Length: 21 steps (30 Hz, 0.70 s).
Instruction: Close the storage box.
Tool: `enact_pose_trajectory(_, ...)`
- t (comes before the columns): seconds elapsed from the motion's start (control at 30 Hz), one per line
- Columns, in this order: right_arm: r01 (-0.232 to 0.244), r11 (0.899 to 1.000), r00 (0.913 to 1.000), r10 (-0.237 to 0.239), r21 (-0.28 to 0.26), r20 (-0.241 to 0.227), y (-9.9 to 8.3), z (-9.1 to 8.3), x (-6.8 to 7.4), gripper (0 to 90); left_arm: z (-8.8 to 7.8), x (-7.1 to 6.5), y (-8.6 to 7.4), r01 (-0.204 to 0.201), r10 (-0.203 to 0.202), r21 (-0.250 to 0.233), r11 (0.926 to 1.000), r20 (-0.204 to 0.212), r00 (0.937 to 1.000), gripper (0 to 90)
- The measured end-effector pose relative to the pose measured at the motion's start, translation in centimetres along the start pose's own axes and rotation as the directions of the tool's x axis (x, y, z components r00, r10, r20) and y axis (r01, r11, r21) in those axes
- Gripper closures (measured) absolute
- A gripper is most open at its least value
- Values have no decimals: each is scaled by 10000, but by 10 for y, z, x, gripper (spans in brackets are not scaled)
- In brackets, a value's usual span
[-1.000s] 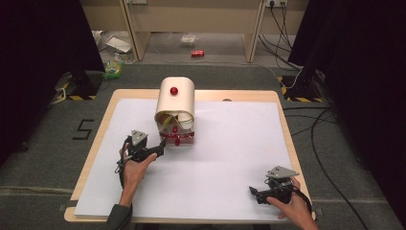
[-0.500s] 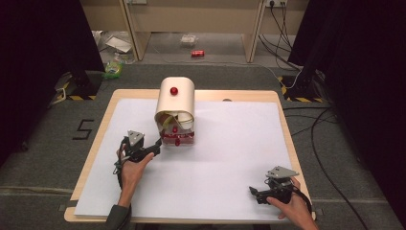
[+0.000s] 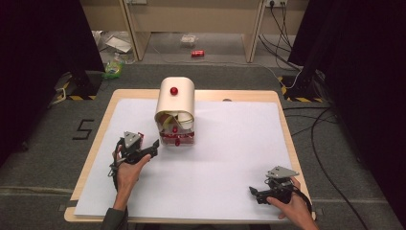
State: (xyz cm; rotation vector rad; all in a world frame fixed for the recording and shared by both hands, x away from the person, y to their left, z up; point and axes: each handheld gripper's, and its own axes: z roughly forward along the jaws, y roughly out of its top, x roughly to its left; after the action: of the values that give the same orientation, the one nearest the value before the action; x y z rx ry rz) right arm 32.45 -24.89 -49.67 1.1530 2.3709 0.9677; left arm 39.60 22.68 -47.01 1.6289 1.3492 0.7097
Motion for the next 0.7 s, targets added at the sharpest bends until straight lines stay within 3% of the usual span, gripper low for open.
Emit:
enact_pose_trajectory(0.43, -42, 10000, 10000, 42, 16, -37, 0, 0, 0, 36, -4, 2, -4, 31, -33, 155, 9999, 140, 9999, 234)
enact_pose_trajectory(0.7, 17, 10000, 10000, -17, 2, -22, 0, 0, 0, 36, -10, 1, -7, -150, 146, 205, 9997, 210, 9997, 228)
